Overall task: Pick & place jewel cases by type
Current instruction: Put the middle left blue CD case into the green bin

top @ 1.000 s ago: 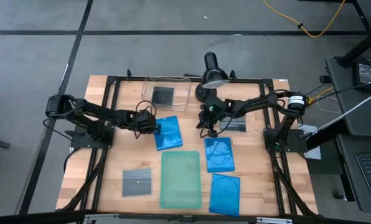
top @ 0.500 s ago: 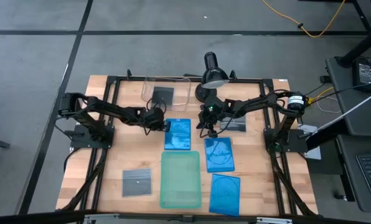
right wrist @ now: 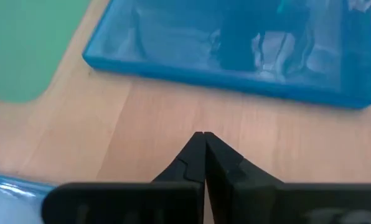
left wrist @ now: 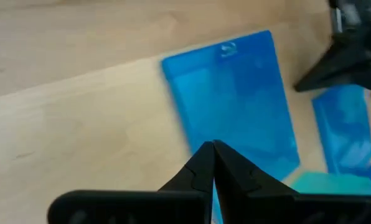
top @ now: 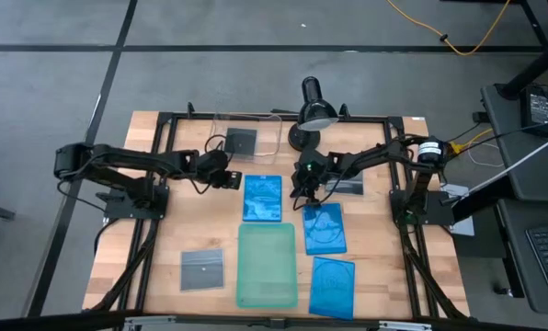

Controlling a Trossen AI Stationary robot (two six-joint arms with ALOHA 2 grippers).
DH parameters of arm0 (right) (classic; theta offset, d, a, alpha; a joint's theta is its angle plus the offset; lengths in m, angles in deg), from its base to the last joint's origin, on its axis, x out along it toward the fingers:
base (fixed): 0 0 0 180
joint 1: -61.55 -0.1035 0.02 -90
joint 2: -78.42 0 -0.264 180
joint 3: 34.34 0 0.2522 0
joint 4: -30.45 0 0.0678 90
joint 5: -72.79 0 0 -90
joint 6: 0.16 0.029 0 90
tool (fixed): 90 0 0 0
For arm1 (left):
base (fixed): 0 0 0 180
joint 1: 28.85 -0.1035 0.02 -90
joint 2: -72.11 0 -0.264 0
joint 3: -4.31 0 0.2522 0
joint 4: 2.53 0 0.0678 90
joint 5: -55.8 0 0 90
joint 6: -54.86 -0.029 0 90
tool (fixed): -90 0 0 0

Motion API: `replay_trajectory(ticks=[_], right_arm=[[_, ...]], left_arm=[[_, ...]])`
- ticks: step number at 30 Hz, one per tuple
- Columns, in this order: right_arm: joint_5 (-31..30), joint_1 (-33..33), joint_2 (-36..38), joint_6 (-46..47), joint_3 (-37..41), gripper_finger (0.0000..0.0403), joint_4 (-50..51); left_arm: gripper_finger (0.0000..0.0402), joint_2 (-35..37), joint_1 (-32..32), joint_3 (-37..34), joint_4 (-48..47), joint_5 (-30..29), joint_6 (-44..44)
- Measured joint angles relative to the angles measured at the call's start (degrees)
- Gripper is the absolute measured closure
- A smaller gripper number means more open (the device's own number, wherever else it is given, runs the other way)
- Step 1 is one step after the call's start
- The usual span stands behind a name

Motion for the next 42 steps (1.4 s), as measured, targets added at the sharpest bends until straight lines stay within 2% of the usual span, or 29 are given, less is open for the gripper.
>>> replay_trajectory(ticks=[5,14,20,27,31,42], right_arm=[[0.1,-1.0,-2.1,3.9,-0.1,0.0396,-3.0],[0.2,-1.3,-3.0,6.6,-0.9,0.0398,-4.7],[-0.5,-1.4,-3.2,6.4,-2.9,0.0395,-4.0],[-0.9,-1.4,-3.1,4.9,-3.1,0.0394,-1.9],[-0.7,-1.4,-3.1,4.8,-3.1,0.0394,-0.9],[-0.6,-1.3,-3.1,3.4,-3.1,0.0393,-0.8]], left_arm=[[0.0378,-0.1,0.0,0.0,0.7,2.2,-0.4],[0.027,-2.5,0.1,0.0,1.7,5.7,1.0],[0.0225,-7.5,0.1,0.0,6.0,8.3,1.8],[0.0215,-14.3,0.1,0.0,14.2,11.1,3.6],[0.0215,-17.0,0.4,0.0,14.2,12.7,3.6],[0.0215,-19.8,1.6,0.1,15.2,12.4,4.3]])
